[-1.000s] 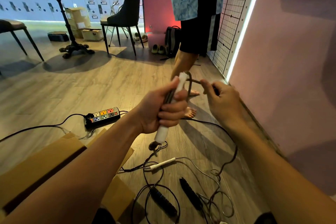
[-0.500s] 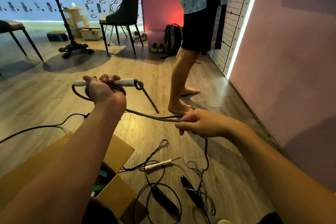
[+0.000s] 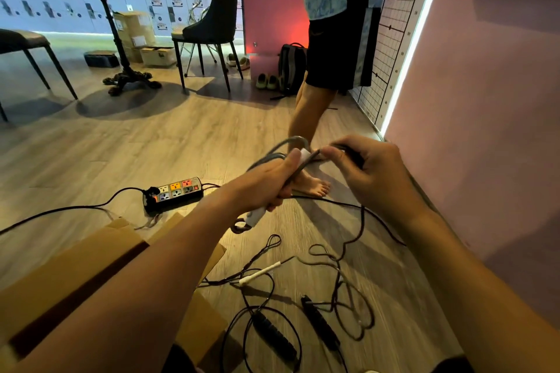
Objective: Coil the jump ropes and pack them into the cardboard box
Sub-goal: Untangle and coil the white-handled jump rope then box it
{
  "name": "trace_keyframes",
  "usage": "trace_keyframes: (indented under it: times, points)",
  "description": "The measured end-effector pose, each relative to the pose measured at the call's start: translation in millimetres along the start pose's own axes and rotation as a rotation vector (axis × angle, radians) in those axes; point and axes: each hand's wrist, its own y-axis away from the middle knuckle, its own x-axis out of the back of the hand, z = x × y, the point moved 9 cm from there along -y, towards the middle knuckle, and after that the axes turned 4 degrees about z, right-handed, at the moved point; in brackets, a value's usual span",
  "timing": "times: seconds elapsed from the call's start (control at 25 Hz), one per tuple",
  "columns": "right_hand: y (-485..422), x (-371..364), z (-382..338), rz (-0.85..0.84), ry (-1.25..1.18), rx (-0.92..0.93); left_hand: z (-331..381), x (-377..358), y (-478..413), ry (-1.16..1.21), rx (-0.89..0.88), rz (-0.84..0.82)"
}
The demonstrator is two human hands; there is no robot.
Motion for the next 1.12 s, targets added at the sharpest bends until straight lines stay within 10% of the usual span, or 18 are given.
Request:
trace_keyframes:
  times: [0.48,0.64,0.8,1.12]
  points:
    - [-1,-4,29,0.053,-0.043,-0.213,57,-36,18,0.871,-0.059,-0.371]
    - [11,-43,49,-0.291,-0.015,-0.34,65,26,13,1.364,-0.3,-0.089]
    - [29,-70,52,-0.585,0.049,-0.344,18,95,17,1.671,-0.378,0.538]
    - [25,-71,15,-0.667,0.031,-0.189,-17,146,34,0.775,-0.301,1.013]
